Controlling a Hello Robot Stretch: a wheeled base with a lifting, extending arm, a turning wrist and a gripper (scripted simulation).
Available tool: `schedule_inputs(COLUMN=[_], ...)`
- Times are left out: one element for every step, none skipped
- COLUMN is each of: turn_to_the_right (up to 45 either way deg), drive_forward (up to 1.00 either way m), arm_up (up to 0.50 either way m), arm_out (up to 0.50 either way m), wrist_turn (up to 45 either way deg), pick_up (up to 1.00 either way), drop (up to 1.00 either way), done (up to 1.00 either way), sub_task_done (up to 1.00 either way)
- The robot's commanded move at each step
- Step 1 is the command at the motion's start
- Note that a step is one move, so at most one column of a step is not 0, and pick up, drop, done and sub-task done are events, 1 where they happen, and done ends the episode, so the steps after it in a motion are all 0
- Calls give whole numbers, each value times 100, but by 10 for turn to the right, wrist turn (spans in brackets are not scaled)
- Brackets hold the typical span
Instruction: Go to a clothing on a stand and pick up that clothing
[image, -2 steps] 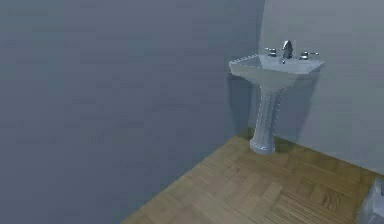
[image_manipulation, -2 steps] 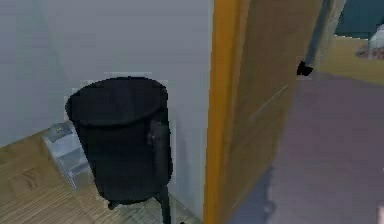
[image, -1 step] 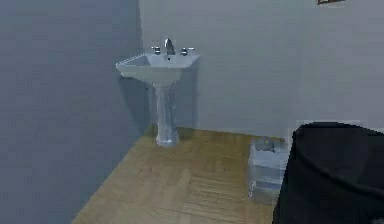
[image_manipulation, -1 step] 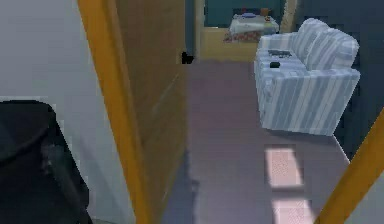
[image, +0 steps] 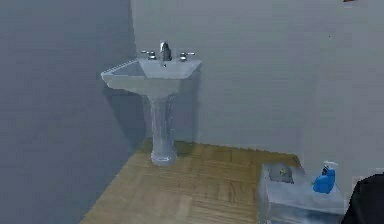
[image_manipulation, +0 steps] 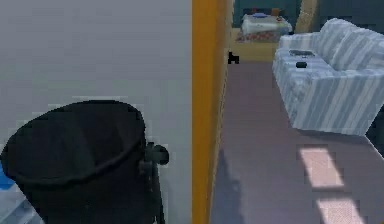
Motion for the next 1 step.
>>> schedule_inputs(turn_to_the_right=[60], drive_forward=[0], arm_up=[0], arm_out=[0], wrist_turn=[0], pick_up=[0], drop=[0], done=[0], sub_task_done=[0])
